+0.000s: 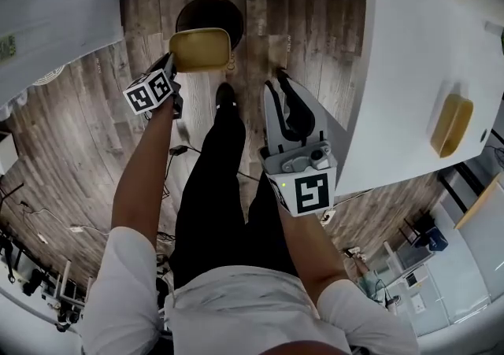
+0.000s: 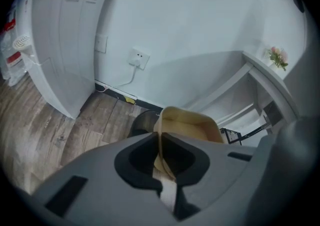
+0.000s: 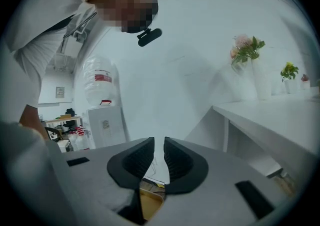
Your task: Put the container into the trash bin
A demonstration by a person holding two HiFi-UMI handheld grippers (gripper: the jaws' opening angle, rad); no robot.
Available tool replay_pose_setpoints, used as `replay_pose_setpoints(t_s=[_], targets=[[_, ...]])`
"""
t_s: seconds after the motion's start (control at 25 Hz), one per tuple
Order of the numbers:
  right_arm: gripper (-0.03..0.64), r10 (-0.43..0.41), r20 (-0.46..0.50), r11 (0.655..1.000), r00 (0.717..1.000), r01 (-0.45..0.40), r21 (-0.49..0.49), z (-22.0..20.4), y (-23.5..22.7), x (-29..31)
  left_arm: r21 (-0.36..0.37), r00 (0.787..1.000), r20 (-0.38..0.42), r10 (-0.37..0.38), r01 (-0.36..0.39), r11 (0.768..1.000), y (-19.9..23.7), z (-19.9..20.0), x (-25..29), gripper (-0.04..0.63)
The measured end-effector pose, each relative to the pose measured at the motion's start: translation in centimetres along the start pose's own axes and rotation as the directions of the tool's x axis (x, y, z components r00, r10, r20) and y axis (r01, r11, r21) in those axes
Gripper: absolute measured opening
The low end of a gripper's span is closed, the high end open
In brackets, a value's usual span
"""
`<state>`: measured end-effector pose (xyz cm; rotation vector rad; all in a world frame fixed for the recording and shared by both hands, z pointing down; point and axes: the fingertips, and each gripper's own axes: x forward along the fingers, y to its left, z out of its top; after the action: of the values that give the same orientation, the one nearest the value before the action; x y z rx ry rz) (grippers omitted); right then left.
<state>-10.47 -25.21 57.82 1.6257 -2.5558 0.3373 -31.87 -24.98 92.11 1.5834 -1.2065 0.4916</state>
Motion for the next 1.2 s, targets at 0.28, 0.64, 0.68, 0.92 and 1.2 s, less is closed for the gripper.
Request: replay_pose_setpoints(t_s=[0.28,0.64,0.68,0.92,1.2], targets=[[0.080,-0.017,-0.037,1.000,0.999,0.016,-0.009,-4.0,-2.4,1.4,-0.048,0.998,0.056,0.039,-0.036,0.998,3.3,-2.1,4.9,0.028],[0.080,0.032,-0.094,0.999,0.995,-0.033,-0.005,-7.2,-2.2,0.7,-0.086,0.997,0.045,0.058,-0.054,0.995,4.5,-3.7,10.3,0.029],[0.080,0.036,-0.090,0.999,0.995,-0.036,-0.005,-7.2,-2.2,0.6,-0.072,0.997,0.043,0.060,-0.057,0.996,4.5,-3.9,10.7,0.030],[0.080,0.039,-0.090,0.999,0.995,-0.039,0.005,-7.7,-2.1,0.2,-0.094,0.993,0.067,0.096,-0.090,0.992,5.9,-4.8,12.3,0.032],[0.080,0.067,-0.101,0.998,0.993,-0.067,-0.003,-8.6,-1.9,0.3,-0.095,0.991,0.090,0.100,-0.091,0.991,6.6,-4.2,13.3,0.040]])
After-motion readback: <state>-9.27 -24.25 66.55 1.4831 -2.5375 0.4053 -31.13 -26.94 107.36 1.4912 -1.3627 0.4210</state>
